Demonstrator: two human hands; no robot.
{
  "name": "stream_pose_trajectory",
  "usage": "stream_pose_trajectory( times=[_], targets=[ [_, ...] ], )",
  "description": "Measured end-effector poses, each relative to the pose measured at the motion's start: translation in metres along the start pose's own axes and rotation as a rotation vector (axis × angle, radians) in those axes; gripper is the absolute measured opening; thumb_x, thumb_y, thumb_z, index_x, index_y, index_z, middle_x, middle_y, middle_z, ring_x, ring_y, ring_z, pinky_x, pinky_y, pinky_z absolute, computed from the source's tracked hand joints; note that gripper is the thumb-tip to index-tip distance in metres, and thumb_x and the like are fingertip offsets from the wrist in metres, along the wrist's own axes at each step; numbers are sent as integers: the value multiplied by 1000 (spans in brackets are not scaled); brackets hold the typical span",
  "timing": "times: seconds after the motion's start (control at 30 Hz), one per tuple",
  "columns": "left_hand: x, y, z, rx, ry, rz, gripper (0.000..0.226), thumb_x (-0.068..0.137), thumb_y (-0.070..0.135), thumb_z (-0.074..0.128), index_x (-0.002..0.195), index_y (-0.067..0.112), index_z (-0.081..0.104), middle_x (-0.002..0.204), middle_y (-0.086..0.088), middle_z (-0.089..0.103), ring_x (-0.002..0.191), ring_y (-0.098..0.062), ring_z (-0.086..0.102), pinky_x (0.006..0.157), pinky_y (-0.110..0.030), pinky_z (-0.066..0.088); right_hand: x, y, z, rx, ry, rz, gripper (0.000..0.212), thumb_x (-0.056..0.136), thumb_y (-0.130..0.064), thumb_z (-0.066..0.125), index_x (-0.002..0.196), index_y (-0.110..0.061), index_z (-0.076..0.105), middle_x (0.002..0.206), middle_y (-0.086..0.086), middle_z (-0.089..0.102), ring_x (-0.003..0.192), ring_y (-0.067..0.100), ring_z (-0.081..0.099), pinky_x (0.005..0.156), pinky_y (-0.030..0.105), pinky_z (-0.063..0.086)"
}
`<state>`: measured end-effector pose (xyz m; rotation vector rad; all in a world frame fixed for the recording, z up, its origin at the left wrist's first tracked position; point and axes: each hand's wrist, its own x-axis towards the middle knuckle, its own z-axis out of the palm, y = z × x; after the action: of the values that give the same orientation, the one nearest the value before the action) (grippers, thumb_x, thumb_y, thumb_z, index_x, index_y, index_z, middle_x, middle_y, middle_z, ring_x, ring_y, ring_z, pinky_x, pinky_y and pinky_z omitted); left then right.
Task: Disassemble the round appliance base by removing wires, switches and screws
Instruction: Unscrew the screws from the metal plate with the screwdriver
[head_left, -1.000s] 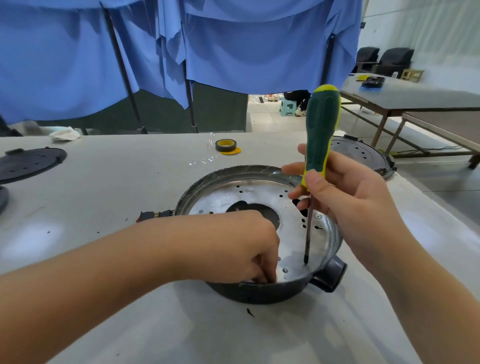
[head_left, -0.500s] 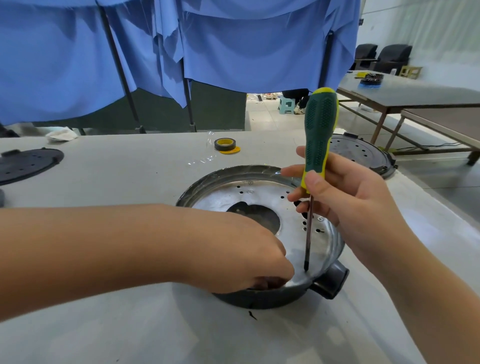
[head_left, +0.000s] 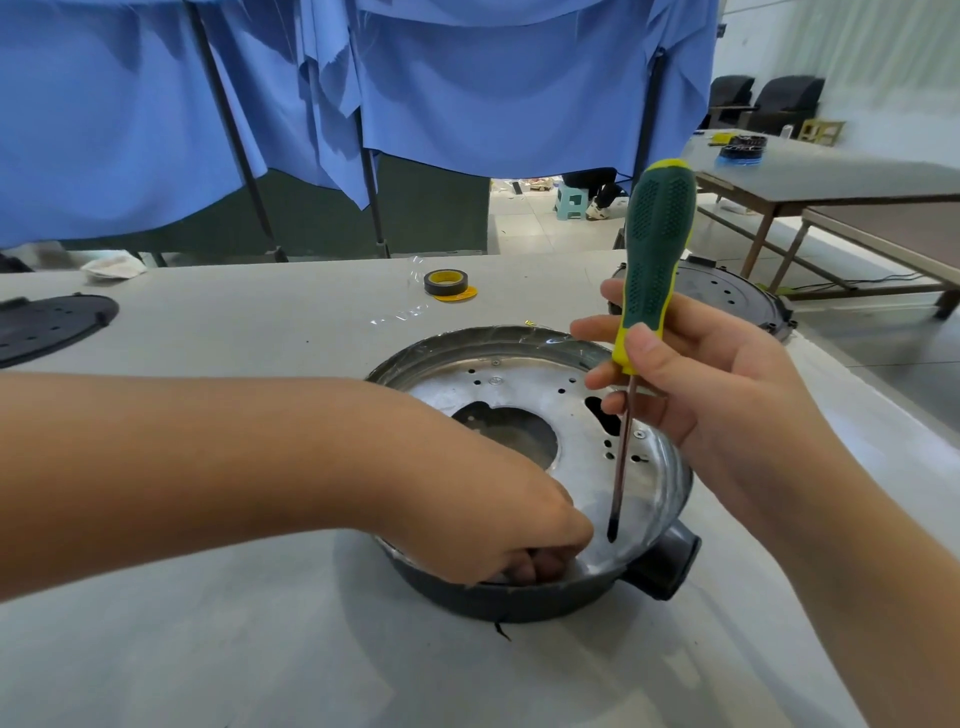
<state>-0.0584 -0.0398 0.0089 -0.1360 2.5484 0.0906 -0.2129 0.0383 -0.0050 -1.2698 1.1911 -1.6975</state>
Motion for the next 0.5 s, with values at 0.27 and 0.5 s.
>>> stream_pose_trajectory(
  times=[0.27,0.5],
  targets=[
    [-6,3,-6,-51,14,-1,13,99,20,43,112,20,46,109,2,50,94,-17,50,76,-31,42,1,5,4,-8,-14,16,25,91,-12,52,115,-16,60,100,1,74,73,14,68,61,20,53],
    [-7,6,-6,-98,-8,-84,13,100,36,37,91,28,34,96,1,49,81,-17,47,69,-30,37,1,6,5,2,-16,21,25,89,-13,53,112,-16,61,98,2,74,72,14,68,60,20,53]
  ],
)
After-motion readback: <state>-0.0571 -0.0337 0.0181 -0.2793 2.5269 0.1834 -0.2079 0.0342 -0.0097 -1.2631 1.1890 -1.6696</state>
